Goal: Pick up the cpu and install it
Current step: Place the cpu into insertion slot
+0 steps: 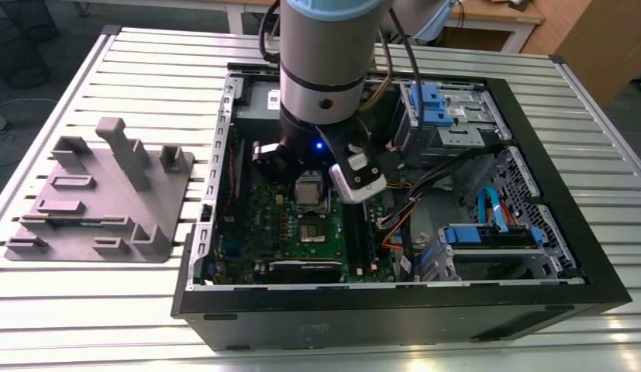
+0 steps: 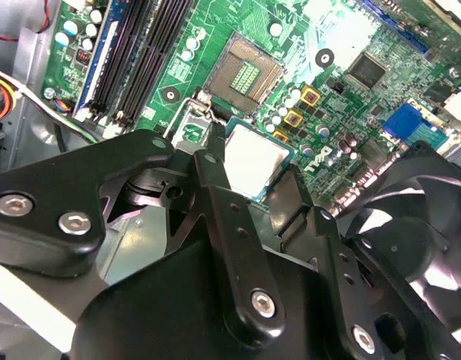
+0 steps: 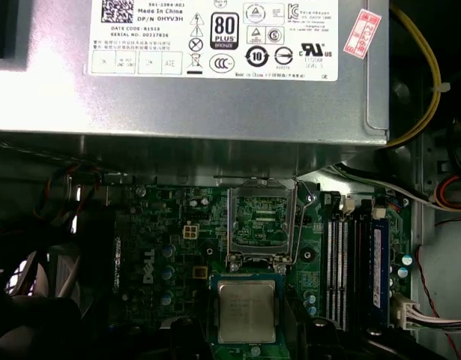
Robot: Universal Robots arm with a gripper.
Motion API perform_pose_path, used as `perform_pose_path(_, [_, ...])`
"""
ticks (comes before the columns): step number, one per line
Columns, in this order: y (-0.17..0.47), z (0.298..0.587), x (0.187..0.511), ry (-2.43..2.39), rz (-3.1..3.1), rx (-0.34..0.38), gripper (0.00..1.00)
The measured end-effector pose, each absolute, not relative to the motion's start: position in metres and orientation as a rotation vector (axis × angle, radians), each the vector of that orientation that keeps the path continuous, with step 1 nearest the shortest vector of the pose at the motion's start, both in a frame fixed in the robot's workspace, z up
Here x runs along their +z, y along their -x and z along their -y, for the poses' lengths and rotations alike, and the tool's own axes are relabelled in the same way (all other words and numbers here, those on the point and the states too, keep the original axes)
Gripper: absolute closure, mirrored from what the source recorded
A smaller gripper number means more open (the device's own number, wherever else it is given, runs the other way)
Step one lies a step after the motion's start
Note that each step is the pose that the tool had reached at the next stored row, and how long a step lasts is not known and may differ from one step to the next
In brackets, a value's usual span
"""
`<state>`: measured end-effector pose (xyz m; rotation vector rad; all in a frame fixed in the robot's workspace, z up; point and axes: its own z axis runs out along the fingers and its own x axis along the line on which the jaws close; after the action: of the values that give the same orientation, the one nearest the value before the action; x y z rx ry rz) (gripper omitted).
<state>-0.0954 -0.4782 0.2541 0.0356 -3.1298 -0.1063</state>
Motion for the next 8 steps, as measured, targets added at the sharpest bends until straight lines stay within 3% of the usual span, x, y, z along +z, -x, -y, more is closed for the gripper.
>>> perform_pose_path(8, [0.092, 0.491, 0.240, -0.036, 3.130, -0.106, 0.53])
